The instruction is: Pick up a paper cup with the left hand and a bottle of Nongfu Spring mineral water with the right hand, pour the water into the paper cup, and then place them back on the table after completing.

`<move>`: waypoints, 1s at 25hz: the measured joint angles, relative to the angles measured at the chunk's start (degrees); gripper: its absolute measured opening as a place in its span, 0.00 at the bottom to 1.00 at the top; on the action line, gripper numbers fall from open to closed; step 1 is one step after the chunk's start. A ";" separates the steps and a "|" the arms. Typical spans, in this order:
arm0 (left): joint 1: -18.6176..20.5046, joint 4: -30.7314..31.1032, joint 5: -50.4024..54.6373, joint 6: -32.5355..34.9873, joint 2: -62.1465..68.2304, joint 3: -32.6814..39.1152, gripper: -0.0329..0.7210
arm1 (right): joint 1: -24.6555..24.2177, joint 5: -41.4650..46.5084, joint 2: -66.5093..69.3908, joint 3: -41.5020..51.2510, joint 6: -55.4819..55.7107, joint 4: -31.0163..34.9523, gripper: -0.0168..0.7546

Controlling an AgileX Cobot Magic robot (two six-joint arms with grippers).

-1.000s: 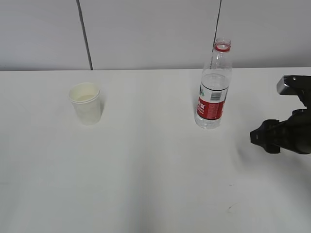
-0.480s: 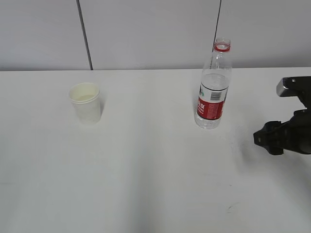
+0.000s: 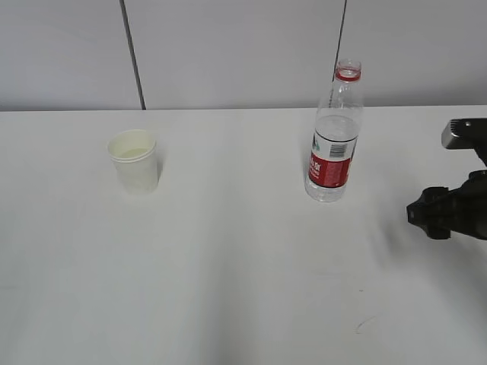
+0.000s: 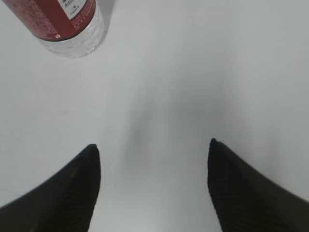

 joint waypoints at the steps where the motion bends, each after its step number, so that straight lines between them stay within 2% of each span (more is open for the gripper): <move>1: 0.00 0.00 0.00 0.00 0.00 0.00 0.62 | 0.00 0.05 0.00 0.00 -2.29 2.27 0.69; 6: 0.00 0.00 0.00 0.00 0.00 0.00 0.62 | 0.00 0.50 0.00 0.00 -23.20 18.30 0.69; 13: 0.00 0.00 0.00 0.00 0.00 0.00 0.62 | 0.00 2.93 -0.47 0.00 -52.13 47.31 0.69; 19: 0.00 0.00 0.00 0.00 0.00 0.00 0.62 | 0.00 9.35 -4.13 -1.29 -73.99 71.10 0.69; 22: 0.00 0.00 -0.01 0.00 0.00 0.00 0.62 | 0.00 13.92 -7.41 -2.87 -81.53 80.47 0.69; 25: 0.00 0.00 -0.01 0.00 0.00 0.00 0.62 | 0.00 19.18 -10.19 -4.12 -86.36 86.55 0.69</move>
